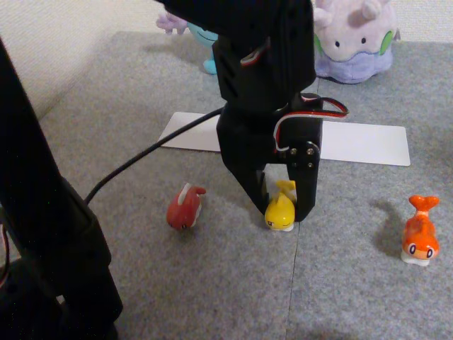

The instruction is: Wooper wants to eat egg sudhi, and Goomy wants to eat shrimp sushi

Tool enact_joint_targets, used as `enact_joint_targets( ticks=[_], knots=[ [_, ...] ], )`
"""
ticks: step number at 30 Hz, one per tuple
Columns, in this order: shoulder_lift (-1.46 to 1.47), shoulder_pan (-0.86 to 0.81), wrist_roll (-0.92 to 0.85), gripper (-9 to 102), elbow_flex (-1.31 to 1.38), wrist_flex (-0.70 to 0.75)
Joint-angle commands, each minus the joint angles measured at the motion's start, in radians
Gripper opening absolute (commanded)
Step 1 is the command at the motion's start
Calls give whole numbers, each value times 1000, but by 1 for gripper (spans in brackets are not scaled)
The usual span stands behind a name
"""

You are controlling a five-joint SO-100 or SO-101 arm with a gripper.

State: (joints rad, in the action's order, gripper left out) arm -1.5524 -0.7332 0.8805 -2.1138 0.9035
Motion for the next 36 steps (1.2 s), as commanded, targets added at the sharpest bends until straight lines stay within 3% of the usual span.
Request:
enact_joint_targets(
  ticks=[1, 9, 15, 20, 27, 36],
  knots=[
    [-11, 12, 3, 5, -6, 20],
    [-135, 107, 155, 5, 55, 218],
    [-225, 281, 295, 5, 250, 431],
    [-219, 439, 403, 5, 387, 495],
    [-63, 650, 535, 5, 400, 390],
    [124, 655, 557, 5, 402, 141]
  ],
)
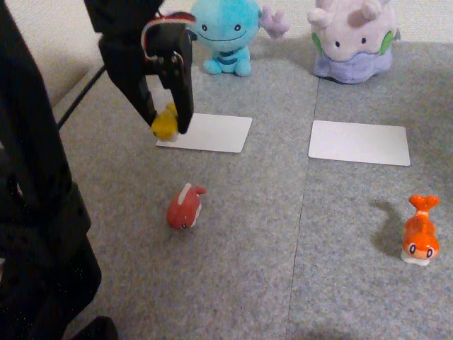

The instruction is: Wooper wants to eat egg sudhi, and Goomy wants to eat shrimp sushi

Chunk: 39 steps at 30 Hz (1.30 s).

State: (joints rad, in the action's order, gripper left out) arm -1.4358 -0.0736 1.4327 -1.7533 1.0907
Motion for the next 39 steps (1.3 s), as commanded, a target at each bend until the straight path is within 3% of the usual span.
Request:
enact_joint_targets(
  ticks=[1, 5, 16, 24, 34, 39],
  knots=[
    [18, -6, 5, 5, 41, -69],
    [44, -28, 9, 5, 52, -114],
    [242, -75, 6, 5, 367, 55],
    [373, -103, -3, 6, 414, 40],
    [365, -95, 0, 37, 414, 57],
    [290, -87, 3, 41, 414, 92]
  ],
)
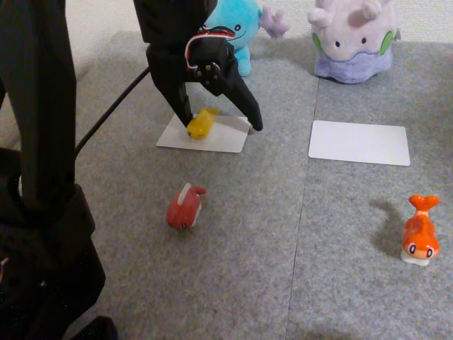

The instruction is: Wooper wants to eat egg sudhi, and Goomy wants to eat shrimp sushi

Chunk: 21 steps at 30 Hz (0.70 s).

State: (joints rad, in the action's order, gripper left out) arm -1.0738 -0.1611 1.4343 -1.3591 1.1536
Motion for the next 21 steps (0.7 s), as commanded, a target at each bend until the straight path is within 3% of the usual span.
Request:
enact_joint_targets(
  ticks=[1, 14, 21],
  knots=[
    [-101, 3, -2, 41, 20, 54],
    [-566, 11, -97, 40, 2, 480],
    [-834, -3, -161, 40, -267, 492]
  ],
)
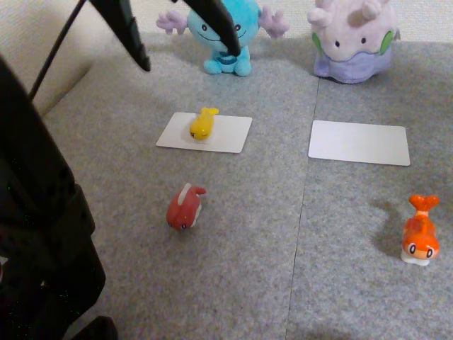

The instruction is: Wooper wants to eat egg sudhi, and Goomy wants to eat shrimp sushi

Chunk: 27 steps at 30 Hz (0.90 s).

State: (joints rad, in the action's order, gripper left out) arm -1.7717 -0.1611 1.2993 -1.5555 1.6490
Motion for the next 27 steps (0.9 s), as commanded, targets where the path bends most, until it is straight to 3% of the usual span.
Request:
enact_joint_targets(
  ticks=[1, 7, 13, 19, 27],
  knots=[
    [-189, -3, -31, 40, -141, -25],
    [-451, -31, -78, 40, -560, -189],
    [-483, -123, -170, 40, -842, -442],
    [-483, -313, -290, 40, -853, -528],
    [-390, -660, -580, 40, -706, -505]
  ],
)
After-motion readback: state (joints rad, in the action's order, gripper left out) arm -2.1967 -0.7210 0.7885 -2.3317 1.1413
